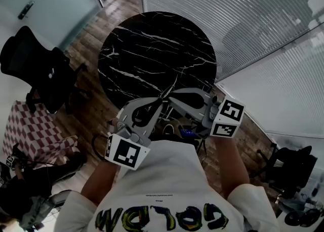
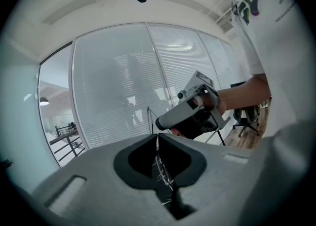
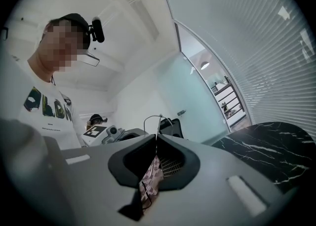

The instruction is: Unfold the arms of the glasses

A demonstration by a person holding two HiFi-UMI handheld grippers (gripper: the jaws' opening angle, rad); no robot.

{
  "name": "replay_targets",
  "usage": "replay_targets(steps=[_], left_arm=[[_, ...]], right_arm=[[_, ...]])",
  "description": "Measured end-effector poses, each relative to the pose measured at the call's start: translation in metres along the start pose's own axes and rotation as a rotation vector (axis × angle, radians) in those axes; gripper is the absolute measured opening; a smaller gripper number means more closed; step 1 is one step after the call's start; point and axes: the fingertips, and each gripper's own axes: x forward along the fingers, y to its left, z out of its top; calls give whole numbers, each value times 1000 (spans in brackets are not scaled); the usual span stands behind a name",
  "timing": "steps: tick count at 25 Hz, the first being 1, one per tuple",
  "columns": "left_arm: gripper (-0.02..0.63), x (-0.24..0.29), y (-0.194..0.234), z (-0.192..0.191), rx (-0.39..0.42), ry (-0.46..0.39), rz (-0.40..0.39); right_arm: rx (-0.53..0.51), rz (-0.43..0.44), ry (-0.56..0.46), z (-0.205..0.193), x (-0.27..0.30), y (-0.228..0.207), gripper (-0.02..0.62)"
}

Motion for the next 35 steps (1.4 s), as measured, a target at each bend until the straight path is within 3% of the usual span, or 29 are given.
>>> replay_targets(steps=[10, 20, 35], left_arm=[[12, -2, 5, -3, 41, 11, 6], [14, -2, 3, -7, 14, 6, -12], [13, -5, 25, -9, 19, 5, 31]], right_arm=[[110, 79, -4, -1, -3, 2, 3], [242, 249, -39, -4, -10, 11, 20], [280, 285, -42, -7, -15, 14, 46]])
